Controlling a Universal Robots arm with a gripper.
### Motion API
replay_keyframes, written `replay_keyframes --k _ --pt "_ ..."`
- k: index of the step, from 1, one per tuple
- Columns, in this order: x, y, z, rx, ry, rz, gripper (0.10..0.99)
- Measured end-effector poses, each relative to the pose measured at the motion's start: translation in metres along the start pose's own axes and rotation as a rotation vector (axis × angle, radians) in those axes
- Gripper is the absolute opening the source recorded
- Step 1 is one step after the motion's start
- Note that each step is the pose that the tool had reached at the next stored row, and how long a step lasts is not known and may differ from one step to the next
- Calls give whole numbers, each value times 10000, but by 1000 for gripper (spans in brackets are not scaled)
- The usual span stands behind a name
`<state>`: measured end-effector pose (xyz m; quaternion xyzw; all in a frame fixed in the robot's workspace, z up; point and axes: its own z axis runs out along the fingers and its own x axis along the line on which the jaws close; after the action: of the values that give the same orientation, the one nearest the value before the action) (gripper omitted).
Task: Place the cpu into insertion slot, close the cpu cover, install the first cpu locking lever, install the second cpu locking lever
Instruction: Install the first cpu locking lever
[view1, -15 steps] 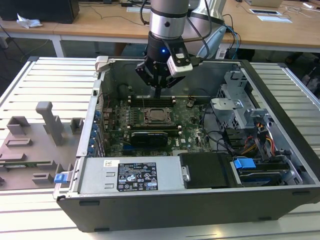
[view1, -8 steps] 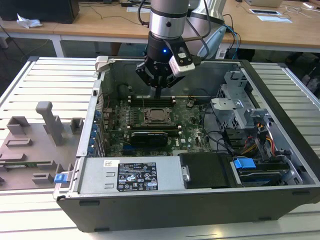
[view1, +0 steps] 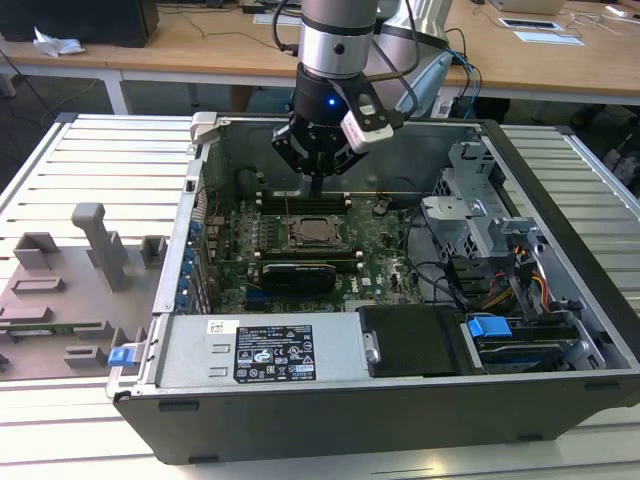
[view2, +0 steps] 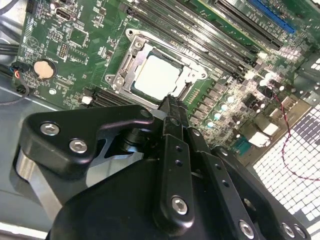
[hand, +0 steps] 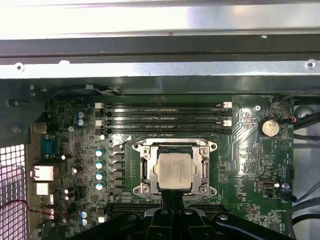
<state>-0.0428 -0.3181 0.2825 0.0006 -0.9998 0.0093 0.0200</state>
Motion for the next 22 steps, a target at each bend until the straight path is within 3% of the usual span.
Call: replay_keyframes --k 6,13,16,19,22 --pt "0 0 0 17 -8 -442 106" --pt "0 0 -3 2 -10 -513 106" --pt "3 -1 -75 2 -10 -513 106" --pt "8 -4 -204 1 -10 -513 106" --pt "10 -5 -259 2 -10 -513 106"
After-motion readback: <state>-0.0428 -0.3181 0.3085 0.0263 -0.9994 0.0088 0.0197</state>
